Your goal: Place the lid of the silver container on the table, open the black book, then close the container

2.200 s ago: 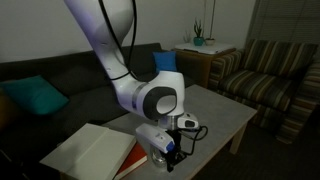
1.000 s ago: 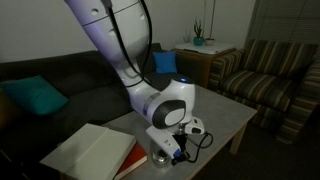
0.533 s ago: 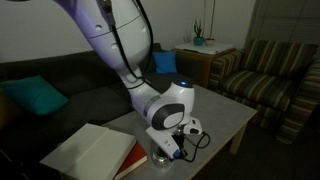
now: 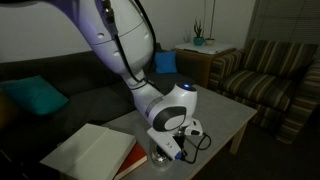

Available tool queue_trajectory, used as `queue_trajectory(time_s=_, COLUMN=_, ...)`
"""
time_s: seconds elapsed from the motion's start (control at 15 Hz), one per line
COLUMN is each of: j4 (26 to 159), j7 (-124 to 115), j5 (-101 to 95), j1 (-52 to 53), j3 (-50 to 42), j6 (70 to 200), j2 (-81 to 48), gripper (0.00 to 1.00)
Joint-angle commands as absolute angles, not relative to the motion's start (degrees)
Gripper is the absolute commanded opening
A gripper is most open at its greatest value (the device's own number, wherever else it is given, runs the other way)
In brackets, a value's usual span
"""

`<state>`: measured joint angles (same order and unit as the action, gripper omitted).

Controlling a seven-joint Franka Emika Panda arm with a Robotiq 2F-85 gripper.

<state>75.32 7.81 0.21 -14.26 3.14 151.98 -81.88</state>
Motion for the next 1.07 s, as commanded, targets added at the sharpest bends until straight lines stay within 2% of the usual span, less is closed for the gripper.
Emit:
queue_trajectory(time_s=0.0, j4=73.2, j7=10.9, j5=1.5, j1=-16.0, j3=4.6, j6=149.9, j2=-83.0, gripper=0.0)
queue_trajectory(time_s=1.0, j4=72.7, j7=19.5, j5=3.4, j1=-21.7, j3=9.4, j6=147.1, j2=-83.3, gripper=0.0)
